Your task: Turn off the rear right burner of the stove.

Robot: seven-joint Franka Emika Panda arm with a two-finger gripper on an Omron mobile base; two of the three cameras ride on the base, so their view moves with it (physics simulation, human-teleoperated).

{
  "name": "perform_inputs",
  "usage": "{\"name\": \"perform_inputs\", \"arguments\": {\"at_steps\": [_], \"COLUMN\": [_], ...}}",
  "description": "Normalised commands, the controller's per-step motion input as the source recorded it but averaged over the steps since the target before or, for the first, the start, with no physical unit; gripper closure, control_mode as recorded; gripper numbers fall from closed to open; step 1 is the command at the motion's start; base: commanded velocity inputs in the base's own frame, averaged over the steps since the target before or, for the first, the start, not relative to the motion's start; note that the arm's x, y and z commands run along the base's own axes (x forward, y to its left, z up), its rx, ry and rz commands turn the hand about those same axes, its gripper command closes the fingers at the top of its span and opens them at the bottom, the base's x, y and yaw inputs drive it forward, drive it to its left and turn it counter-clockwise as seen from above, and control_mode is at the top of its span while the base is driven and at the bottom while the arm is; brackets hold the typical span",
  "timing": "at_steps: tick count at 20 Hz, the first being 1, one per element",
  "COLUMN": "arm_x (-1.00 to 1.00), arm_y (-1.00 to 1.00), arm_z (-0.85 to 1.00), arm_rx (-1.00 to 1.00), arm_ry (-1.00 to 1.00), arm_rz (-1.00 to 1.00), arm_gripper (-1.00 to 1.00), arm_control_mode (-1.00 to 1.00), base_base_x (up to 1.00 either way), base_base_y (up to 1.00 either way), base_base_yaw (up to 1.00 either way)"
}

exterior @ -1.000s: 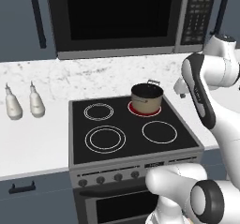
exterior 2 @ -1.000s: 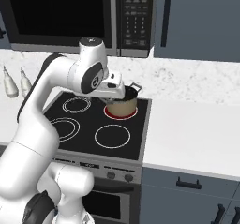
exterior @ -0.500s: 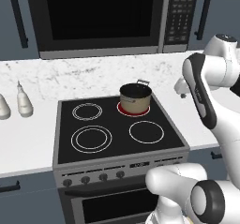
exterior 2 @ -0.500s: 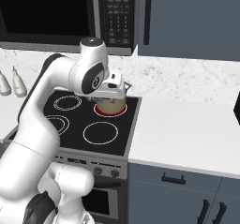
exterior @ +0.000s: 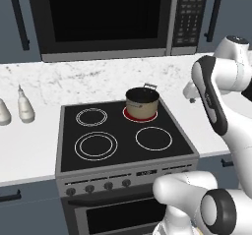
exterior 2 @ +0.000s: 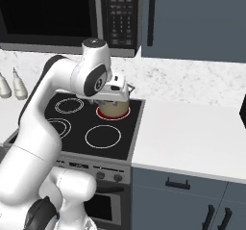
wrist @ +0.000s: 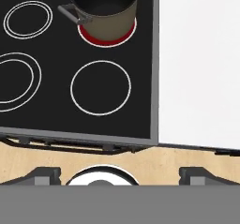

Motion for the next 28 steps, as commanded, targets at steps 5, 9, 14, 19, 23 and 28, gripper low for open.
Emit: {"name": "perform_inputs", "arguments": {"at_steps": [5, 9, 14, 19, 23, 28], "arm_x": [-0.20, -0.16, -0.14, -0.36, -0.25, -0.06], "arm_y": [0.75, 1.00, 1.00, 1.00, 1.00, 1.00], "arm_z": [-0.04, -0.30, -0.62, -0.94, -1.00, -1.00], "arm_rx": [-0.17, -0.34, -0.27, -0.23, -0.15, -0.07], "arm_ry": [-0.04, -0.14, -0.10, -0.11, -0.12, -0.16], "arm_rz": [0.20, 0.28, 0.29, 0.33, 0.33, 0.30], "arm_gripper": [-1.00, -1.00, -1.00, -1.00, -1.00, -1.00], "arm_control_mode": [-1.00, -1.00, -1.00, -1.00, -1.00, -1.00], "base_base_x": [0.00, 0.00, 0.00, 0.00, 0.00, 0.00], "base_base_y": [0.00, 0.00, 0.00, 0.00, 0.00, 0.00], "base_base_yaw": [0.00, 0.00, 0.00, 0.00, 0.00, 0.00]}}
